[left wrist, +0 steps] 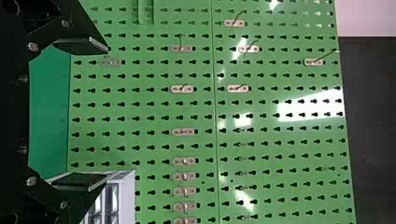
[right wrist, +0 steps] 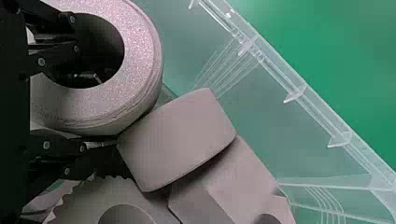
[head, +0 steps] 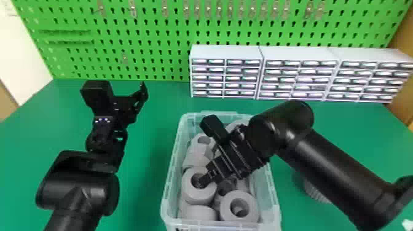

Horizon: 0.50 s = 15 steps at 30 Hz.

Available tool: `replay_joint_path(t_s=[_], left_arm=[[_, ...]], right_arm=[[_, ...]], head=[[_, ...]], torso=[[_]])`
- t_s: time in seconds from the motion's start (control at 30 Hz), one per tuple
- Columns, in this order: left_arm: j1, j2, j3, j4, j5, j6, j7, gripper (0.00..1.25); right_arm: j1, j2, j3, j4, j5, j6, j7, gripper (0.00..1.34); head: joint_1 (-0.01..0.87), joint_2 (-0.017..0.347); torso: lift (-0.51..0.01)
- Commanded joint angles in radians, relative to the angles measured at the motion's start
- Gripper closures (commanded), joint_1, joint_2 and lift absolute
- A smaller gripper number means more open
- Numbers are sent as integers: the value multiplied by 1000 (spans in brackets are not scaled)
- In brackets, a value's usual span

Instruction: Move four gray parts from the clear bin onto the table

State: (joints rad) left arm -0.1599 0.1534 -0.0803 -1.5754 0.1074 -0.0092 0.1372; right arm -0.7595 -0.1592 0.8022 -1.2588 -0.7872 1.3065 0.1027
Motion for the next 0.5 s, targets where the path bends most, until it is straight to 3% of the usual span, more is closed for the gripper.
replay_joint_path(t_s=[0.0,0.47], left_arm=[[2,0,2,0,0,0,1,295],[7,0,4,0,-5,0,1,295]], right_arm=[[-4,0,-20,-27,9,19,0,904],[0,-5,-106,-102,65,88,0,904]], head=[[693,72],[693,72]], torso=[[-52],[-52]])
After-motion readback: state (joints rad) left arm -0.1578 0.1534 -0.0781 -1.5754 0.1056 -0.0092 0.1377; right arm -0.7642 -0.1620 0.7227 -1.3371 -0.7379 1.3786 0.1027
